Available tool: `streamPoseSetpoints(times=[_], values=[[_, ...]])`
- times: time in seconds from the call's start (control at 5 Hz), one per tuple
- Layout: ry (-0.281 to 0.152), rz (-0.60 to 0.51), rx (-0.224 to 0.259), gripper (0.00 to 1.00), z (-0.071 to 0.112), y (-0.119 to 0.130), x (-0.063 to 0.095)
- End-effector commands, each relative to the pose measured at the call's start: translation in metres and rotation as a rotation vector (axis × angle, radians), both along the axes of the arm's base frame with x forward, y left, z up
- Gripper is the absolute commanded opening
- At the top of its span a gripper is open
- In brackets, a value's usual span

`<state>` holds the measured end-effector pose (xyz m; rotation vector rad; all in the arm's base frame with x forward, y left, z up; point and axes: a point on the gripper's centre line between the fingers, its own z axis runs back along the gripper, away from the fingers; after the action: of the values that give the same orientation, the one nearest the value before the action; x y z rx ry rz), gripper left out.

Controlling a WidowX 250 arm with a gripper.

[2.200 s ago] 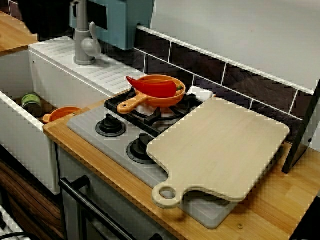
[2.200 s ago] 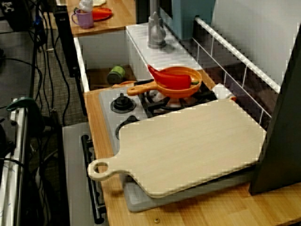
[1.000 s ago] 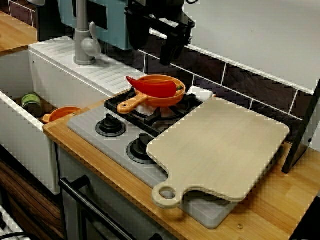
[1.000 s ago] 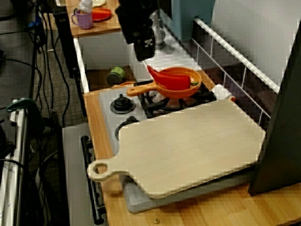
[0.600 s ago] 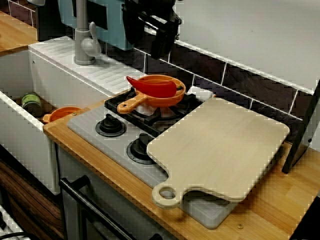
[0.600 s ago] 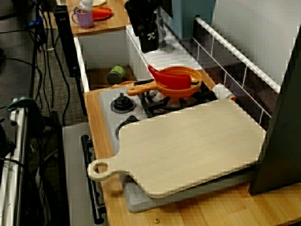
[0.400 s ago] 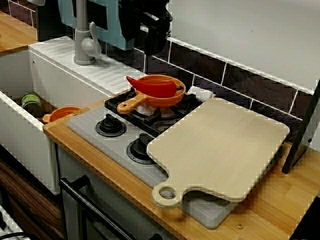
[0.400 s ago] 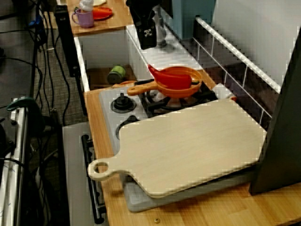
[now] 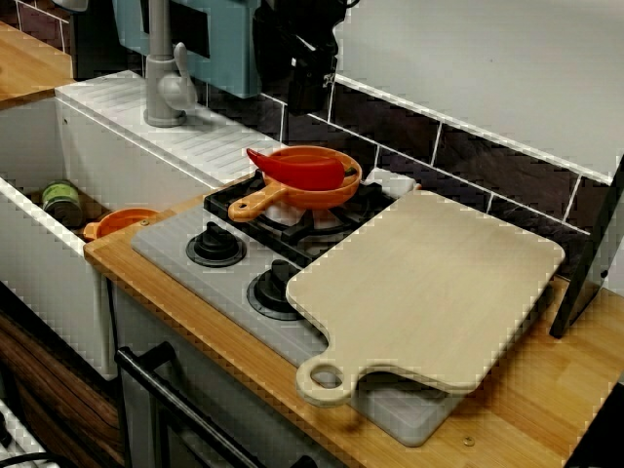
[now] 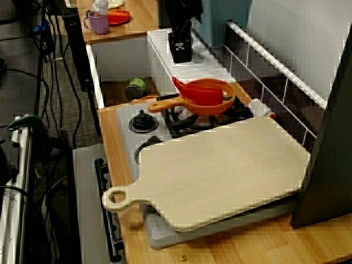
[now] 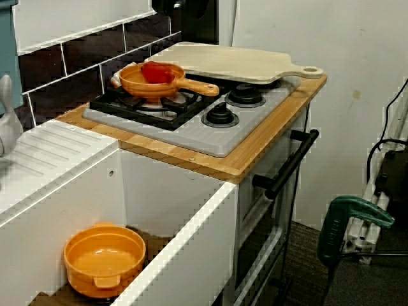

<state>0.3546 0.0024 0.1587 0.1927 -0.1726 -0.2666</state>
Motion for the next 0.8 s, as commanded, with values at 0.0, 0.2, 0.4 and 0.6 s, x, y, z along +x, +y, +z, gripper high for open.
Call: streamPoseSetpoints(times=[0.0,0.2,0.4,0.6], values=[[-0.033,-0.013,0.036,1.00,-0.013,0.011,0.028],[-0.022,0.006,0.049,1.00,-0.032,0.013,0.033],[-0.018,0.020,0.040,1.00,-0.040,0.014,0.033],[-0.002,0.036,0.046,1.00,-0.052,0.012,0.033]])
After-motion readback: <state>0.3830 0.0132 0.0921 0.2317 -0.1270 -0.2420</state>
